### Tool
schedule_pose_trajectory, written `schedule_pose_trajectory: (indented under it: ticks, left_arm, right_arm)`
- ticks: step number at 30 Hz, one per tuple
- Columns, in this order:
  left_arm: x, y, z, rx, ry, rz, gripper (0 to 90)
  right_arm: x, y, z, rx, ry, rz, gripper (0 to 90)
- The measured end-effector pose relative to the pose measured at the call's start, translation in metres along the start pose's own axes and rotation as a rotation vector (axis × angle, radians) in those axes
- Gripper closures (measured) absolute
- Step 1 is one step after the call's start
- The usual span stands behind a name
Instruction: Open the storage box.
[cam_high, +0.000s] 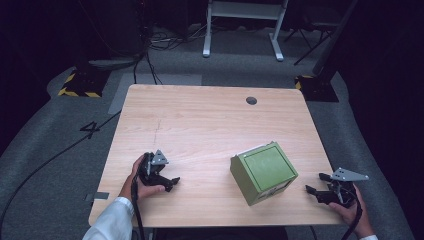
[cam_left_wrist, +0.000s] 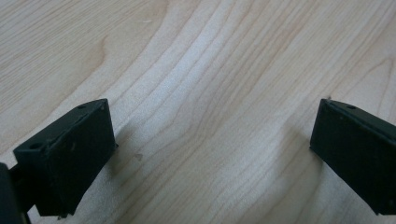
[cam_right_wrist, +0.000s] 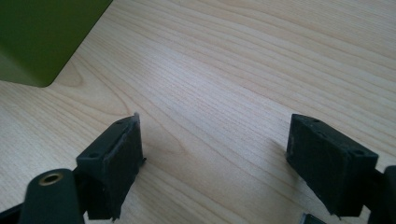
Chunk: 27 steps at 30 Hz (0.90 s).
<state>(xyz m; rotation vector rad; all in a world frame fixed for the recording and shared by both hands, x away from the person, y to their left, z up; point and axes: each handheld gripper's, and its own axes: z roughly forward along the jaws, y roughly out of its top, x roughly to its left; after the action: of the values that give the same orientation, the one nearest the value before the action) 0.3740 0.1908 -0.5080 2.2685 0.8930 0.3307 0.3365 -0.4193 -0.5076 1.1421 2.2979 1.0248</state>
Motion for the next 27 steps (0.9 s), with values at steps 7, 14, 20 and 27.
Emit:
schedule_pose_trajectory:
  ticks: [7, 14, 20, 27]
  left_arm:
    - [-0.001, 0.004, 0.000, 0.026, 0.010, -0.008, 0.4]
    - [0.000, 0.013, -0.003, -0.012, -0.042, 0.001, 23.2]
    - [-0.004, 0.044, -0.004, -0.086, -0.090, 0.034, 27.1]
    - [-0.012, 0.085, 0.009, -0.154, -0.135, 0.070, 28.2]
  right_arm:
    - [0.000, 0.000, 0.000, 0.000, 0.000, 0.001, 18.5]
    - [0.000, 0.000, 0.000, 0.000, 0.001, 0.002, 18.5]
    - [0.000, 0.000, 0.000, 0.000, -0.001, 0.000, 18.5]
    - [0.000, 0.000, 0.000, 0.000, 0.000, -0.001, 18.5]
